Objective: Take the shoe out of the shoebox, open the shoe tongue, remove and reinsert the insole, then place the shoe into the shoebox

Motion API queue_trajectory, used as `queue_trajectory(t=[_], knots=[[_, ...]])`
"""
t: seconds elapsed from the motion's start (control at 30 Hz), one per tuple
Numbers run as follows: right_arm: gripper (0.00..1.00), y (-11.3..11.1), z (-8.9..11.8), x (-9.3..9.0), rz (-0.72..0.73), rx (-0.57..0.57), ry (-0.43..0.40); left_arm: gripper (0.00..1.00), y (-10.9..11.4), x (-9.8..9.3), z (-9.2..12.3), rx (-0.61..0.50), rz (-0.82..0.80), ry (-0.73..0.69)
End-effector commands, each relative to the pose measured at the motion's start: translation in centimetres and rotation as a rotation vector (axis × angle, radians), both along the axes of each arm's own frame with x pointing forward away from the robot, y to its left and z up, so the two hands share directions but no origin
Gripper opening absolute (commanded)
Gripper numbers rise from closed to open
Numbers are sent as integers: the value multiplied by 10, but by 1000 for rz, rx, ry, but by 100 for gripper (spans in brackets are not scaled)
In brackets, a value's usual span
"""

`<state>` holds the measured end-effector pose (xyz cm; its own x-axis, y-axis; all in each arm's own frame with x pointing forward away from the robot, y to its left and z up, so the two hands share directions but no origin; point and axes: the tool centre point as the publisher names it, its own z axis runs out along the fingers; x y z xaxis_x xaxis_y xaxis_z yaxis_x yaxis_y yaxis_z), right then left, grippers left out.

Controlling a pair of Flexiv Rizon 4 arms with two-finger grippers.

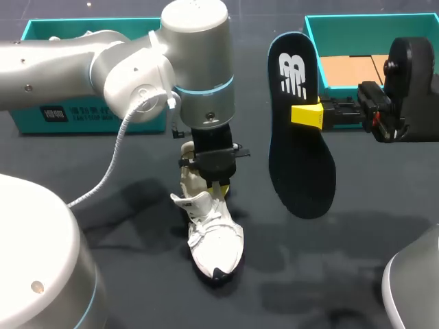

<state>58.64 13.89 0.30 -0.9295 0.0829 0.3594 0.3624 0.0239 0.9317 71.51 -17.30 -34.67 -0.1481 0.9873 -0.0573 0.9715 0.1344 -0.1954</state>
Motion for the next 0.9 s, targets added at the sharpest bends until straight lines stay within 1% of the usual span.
queue_trajectory(t=[0.03,0.43,0.9], knots=[[0,1,-1,-9,-240,-85,-6,0,-12,1,-4,20,-9,2],[0,1,-1,-9,-240,-85,-6,0,-33,3,-21,50,-23,6],[0,1,-1,-9,-240,-85,-6,0,-38,3,-39,69,-68,12]])
